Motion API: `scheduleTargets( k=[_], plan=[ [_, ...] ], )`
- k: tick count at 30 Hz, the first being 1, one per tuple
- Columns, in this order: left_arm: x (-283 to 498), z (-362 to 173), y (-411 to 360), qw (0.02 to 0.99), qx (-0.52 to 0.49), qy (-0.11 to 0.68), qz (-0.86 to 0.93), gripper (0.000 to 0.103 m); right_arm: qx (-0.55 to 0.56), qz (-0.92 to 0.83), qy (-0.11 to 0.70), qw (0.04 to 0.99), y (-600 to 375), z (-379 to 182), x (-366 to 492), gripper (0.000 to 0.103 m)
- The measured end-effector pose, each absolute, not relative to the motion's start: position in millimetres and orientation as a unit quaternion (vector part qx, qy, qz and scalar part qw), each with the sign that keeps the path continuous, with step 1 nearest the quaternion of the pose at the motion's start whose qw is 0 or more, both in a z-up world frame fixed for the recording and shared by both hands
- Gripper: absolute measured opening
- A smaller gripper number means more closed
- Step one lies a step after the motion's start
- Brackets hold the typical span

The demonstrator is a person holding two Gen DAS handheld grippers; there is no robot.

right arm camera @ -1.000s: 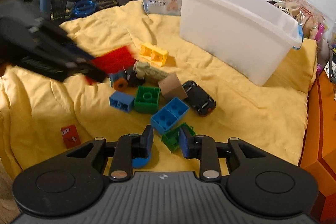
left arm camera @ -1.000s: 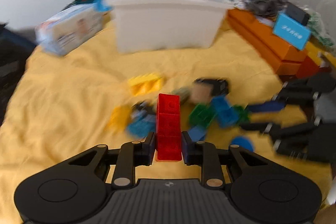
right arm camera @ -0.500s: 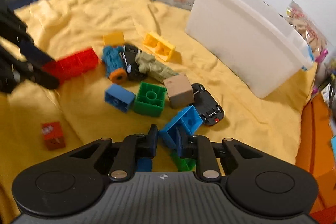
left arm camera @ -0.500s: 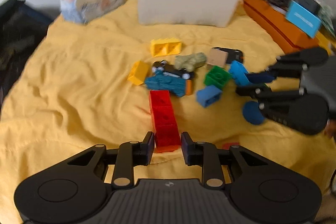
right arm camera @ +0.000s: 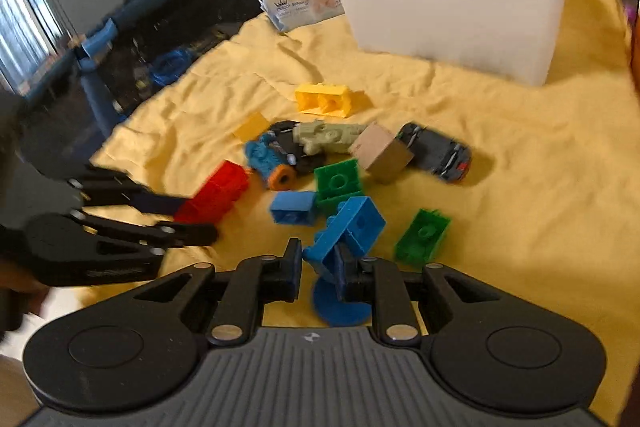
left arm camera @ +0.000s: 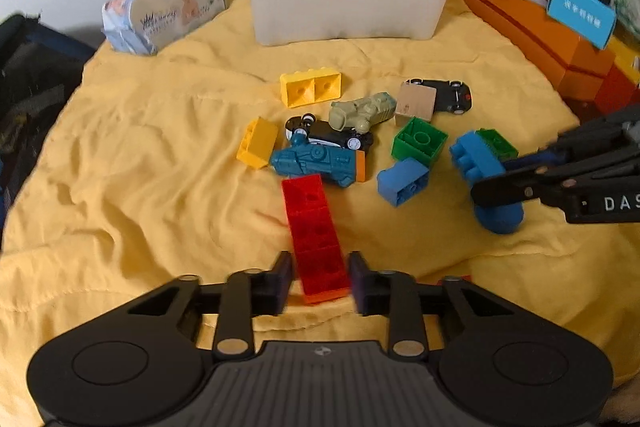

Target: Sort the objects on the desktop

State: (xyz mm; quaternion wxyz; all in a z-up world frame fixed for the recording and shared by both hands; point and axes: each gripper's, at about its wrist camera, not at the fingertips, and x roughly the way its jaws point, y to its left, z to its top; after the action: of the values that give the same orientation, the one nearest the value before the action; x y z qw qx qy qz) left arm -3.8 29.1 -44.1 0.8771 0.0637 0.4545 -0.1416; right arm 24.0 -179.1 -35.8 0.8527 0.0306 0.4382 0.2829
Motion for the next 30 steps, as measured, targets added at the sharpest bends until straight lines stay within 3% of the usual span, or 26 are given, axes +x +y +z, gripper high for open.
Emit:
scheduleTargets(
  k=[6, 11, 15, 17, 30],
  plan=[
    [-6.4, -40.0, 34.3, 0.882, 0.067, 0.446, -0.139, 0.029, 0.065, 0.33, 0.463, 0.82, -177.5, -42.6, 27.3, 0.02],
    [-7.2, -41.4, 35.2, 0.882, 0.078, 0.445, -0.135, 0.03, -0.034, 0.3, 0.464, 0.833, -160.4, -39.7, 21.3, 0.034],
    [-9.2, -39.6, 34.9, 0.885, 0.093, 0.437, -0.131, 0.029, -0.087, 0.264, 0.44, 0.854, -162.7, -28.8, 18.2, 0.037],
    [-10.2, -38.2, 32.7, 0.886, 0.118, 0.429, -0.128, 0.029, -0.108, 0.248, 0.429, 0.862, -165.1, -25.7, 16.9, 0.046],
    [-42.1, -28.1, -6.3, 0.875, 0.188, 0.393, -0.21, 0.032, -0.143, 0.21, 0.399, 0.881, -178.3, -20.9, 4.2, 0.051]
  ],
)
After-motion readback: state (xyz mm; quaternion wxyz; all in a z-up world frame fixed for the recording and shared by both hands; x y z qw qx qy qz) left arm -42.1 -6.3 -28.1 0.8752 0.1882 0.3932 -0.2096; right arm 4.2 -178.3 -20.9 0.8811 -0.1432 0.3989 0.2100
